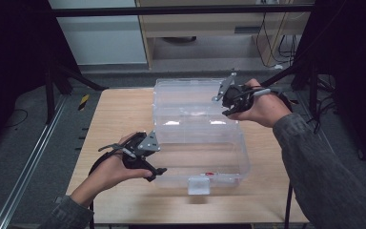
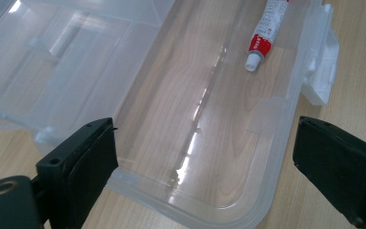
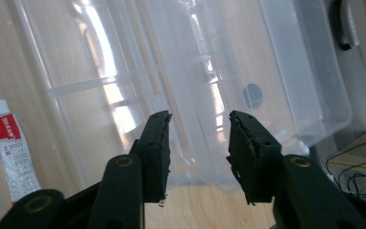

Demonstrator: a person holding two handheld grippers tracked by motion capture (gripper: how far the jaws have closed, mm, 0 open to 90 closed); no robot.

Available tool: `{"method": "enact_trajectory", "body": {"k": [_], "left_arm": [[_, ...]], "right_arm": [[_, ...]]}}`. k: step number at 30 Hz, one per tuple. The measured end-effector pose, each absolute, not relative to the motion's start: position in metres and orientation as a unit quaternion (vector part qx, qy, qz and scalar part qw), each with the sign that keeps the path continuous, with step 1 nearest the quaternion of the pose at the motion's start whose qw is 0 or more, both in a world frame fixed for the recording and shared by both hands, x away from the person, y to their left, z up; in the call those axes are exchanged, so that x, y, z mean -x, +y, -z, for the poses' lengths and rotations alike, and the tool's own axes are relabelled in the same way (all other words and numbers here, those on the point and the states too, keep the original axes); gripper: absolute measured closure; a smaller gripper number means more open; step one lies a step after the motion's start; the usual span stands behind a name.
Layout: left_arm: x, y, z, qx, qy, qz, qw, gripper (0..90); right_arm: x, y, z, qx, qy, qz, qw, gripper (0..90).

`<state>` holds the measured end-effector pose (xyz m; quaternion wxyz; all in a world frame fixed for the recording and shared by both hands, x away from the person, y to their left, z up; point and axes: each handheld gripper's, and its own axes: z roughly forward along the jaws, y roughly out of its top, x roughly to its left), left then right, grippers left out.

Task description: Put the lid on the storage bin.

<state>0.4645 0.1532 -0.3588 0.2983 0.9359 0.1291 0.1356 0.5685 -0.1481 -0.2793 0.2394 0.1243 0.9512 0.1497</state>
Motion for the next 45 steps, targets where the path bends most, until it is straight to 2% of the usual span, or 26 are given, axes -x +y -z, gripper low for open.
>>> {"method": "enact_trajectory", "body": {"k": [3, 4, 9, 12, 17, 20, 23, 29, 35, 43, 45], "left_arm": [[-0.463, 0.149, 0.359, -0.934, 0.123, -0.136, 0.305, 5.3], [-0.463, 0.147, 0.360, -0.935, 0.120, -0.135, 0.306, 5.3], [-0.459, 0.139, 0.367, -0.945, 0.098, -0.126, 0.287, 4.2], [-0.455, 0.137, 0.369, -0.950, 0.082, -0.119, 0.276, 4.0], [-0.456, 0.136, 0.373, -0.956, 0.074, -0.105, 0.265, 7.4], [-0.454, 0.135, 0.376, -0.959, 0.072, -0.097, 0.257, 14.0], [-0.447, 0.133, 0.378, -0.965, 0.059, -0.097, 0.235, 28.7], [-0.445, 0.133, 0.389, -0.971, 0.051, -0.091, 0.216, 41.4], [-0.450, 0.134, 0.396, -0.969, 0.063, -0.065, 0.228, 54.0], [-0.455, 0.127, 0.403, -0.977, 0.049, -0.050, 0.203, 65.1], [-0.456, 0.127, 0.404, -0.976, 0.053, -0.047, 0.205, 70.7]], "right_arm": [[-0.574, -0.143, 0.283, -0.119, 0.956, -0.141, 0.229, 60.0], [-0.577, -0.140, 0.284, -0.110, 0.960, -0.134, 0.219, 63.5], [-0.586, -0.129, 0.292, -0.079, 0.971, -0.092, 0.205, 64.0], [-0.591, -0.126, 0.294, -0.071, 0.974, -0.087, 0.198, 67.3], [-0.596, -0.127, 0.298, -0.063, 0.978, -0.078, 0.183, 72.4], [-0.597, -0.129, 0.300, -0.059, 0.979, -0.079, 0.178, 76.9], [-0.597, -0.130, 0.299, -0.058, 0.979, -0.083, 0.179, 79.3], [-0.597, -0.130, 0.299, -0.056, 0.978, -0.083, 0.182, 79.6], [-0.597, -0.130, 0.300, -0.056, 0.978, -0.085, 0.183, 79.4], [-0.596, -0.129, 0.300, -0.054, 0.978, -0.087, 0.183, 79.6], [-0.596, -0.129, 0.300, -0.053, 0.978, -0.087, 0.183, 79.7]]}}
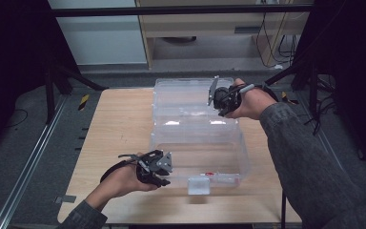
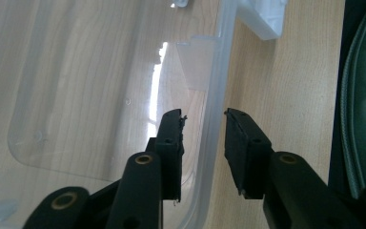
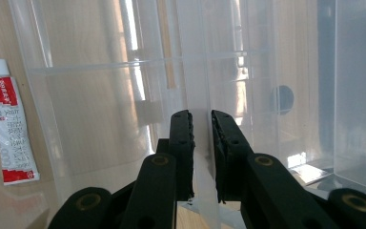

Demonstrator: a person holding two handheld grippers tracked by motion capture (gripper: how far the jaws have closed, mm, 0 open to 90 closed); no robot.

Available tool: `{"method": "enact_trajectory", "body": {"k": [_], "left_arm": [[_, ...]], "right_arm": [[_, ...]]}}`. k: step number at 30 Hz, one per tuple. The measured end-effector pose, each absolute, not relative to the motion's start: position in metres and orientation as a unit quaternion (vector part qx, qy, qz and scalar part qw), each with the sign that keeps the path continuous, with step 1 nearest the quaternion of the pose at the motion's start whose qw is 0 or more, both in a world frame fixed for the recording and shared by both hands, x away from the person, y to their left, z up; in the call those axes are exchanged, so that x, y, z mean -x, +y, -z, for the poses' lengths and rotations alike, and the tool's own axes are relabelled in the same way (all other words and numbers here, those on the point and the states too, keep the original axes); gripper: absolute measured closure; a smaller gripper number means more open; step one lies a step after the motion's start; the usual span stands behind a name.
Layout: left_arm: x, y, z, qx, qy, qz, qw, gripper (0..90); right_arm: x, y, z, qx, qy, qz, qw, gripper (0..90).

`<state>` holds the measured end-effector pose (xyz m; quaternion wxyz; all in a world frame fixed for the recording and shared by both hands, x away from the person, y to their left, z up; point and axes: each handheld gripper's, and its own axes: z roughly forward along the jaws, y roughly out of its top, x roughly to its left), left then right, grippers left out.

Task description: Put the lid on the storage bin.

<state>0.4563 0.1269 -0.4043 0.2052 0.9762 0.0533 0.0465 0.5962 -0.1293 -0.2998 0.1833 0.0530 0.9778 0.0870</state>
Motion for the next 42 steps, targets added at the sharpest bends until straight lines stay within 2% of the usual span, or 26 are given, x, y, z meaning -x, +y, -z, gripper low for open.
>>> {"method": "enact_trajectory", "body": {"k": [2, 3, 7, 42], "left_arm": [[-0.457, 0.127, 0.404, -0.976, 0.054, -0.044, 0.208, 72.8], [-0.457, 0.127, 0.403, -0.974, 0.057, -0.041, 0.215, 77.4], [-0.458, 0.126, 0.402, -0.976, 0.054, -0.037, 0.210, 81.5], [-0.450, 0.127, 0.405, -0.969, 0.085, -0.068, 0.222, 80.6]], "right_arm": [[-0.596, -0.129, 0.300, -0.054, 0.978, -0.088, 0.182, 79.7], [-0.596, -0.129, 0.300, -0.054, 0.978, -0.090, 0.182, 79.8], [-0.597, -0.129, 0.300, -0.052, 0.978, -0.090, 0.182, 80.3], [-0.571, -0.123, 0.289, -0.024, 0.979, -0.101, 0.175, 87.5]]}}
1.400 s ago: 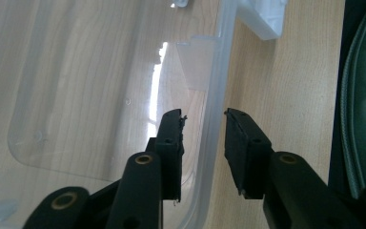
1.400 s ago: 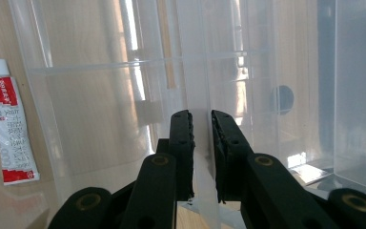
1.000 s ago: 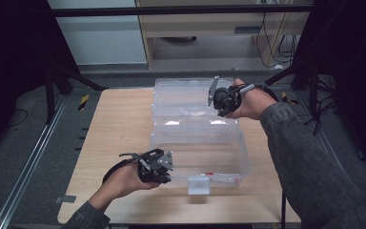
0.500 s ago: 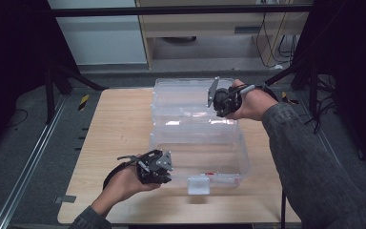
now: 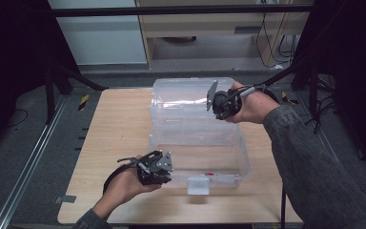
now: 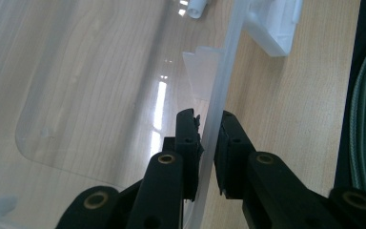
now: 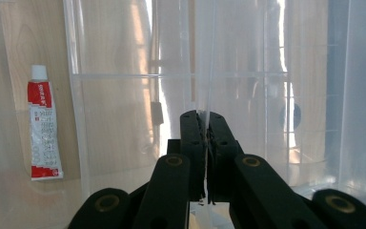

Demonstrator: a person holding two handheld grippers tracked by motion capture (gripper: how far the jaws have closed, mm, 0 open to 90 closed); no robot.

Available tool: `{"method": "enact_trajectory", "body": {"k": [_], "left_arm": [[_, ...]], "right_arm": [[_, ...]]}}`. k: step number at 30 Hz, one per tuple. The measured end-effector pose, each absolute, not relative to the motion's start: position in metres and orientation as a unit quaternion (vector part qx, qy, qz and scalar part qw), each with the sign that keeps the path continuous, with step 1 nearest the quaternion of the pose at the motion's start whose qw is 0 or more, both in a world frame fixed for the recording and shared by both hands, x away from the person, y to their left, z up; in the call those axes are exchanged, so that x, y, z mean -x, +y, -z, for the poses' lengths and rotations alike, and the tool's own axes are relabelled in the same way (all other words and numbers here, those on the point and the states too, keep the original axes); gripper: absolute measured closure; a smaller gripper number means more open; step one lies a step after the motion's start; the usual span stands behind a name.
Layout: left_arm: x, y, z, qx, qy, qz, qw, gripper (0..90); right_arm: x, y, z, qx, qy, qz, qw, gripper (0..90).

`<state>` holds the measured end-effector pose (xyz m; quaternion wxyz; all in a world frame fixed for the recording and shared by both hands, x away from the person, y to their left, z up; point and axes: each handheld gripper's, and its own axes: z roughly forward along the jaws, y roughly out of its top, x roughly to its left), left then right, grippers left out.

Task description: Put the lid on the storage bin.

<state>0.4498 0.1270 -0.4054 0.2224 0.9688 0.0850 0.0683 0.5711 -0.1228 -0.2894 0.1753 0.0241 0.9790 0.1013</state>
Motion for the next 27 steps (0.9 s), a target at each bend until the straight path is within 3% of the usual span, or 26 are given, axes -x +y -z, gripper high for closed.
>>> {"method": "enact_trajectory", "body": {"k": [27], "left_arm": [[-0.449, 0.125, 0.407, -0.969, 0.090, -0.085, 0.215, 78.5]], "right_arm": [[-0.521, -0.131, 0.290, -0.001, 0.971, -0.126, 0.205, 87.1]]}}
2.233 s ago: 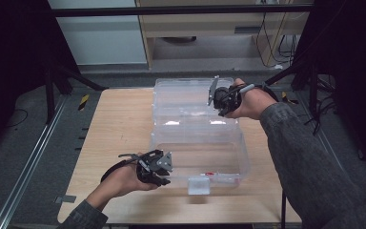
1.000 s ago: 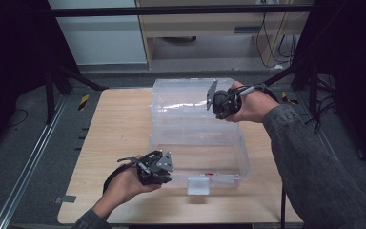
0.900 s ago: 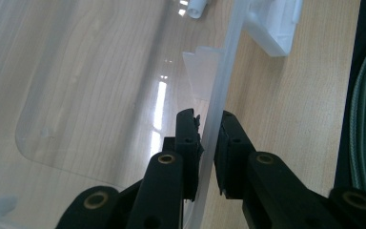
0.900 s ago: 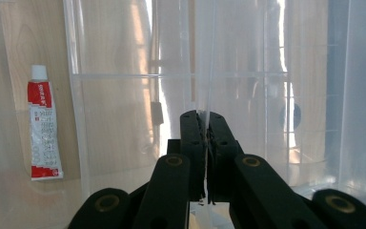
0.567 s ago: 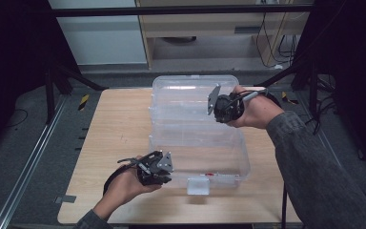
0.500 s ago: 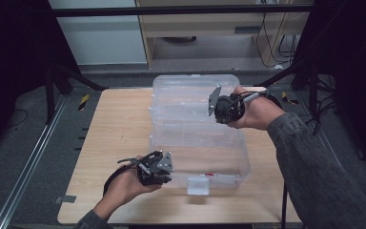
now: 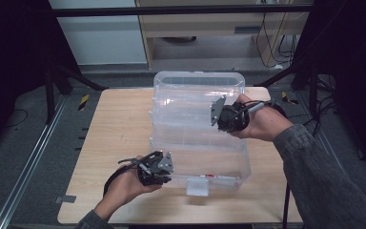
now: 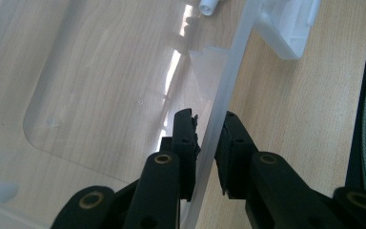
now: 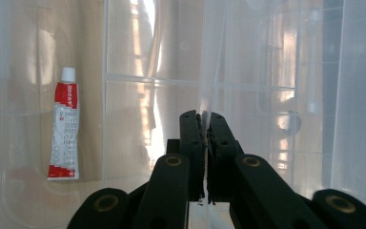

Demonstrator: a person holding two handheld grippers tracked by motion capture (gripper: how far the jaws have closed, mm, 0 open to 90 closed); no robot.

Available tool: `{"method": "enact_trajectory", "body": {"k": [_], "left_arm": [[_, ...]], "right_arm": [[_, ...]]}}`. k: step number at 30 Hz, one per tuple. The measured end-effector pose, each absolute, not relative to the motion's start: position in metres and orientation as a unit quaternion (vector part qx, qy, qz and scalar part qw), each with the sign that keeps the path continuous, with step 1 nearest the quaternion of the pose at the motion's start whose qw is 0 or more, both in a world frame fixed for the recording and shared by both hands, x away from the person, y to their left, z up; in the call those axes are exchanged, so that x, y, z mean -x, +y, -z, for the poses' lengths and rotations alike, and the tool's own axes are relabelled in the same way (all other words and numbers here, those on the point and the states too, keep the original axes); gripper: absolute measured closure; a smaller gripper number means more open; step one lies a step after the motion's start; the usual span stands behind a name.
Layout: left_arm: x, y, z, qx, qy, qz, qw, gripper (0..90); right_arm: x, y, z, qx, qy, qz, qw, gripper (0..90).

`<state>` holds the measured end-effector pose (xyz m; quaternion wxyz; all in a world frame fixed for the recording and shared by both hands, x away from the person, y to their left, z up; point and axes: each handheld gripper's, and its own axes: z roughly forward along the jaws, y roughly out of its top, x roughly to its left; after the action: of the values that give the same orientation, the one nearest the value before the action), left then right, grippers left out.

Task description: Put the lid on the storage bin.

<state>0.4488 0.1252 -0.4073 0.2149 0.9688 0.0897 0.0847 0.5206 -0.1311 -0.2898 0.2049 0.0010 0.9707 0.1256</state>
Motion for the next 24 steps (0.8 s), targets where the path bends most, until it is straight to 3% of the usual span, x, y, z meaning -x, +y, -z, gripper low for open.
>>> {"method": "enact_trajectory", "body": {"k": [10, 24], "left_arm": [[-0.446, 0.125, 0.409, -0.966, 0.115, -0.074, 0.217, 78.4], [-0.457, 0.112, 0.408, -0.965, 0.117, -0.094, 0.215, 79.3]], "right_arm": [[-0.501, -0.135, 0.293, 0.009, 0.970, -0.132, 0.203, 86.5], [-0.538, -0.132, 0.289, 0.000, 0.973, -0.107, 0.204, 85.7]]}}
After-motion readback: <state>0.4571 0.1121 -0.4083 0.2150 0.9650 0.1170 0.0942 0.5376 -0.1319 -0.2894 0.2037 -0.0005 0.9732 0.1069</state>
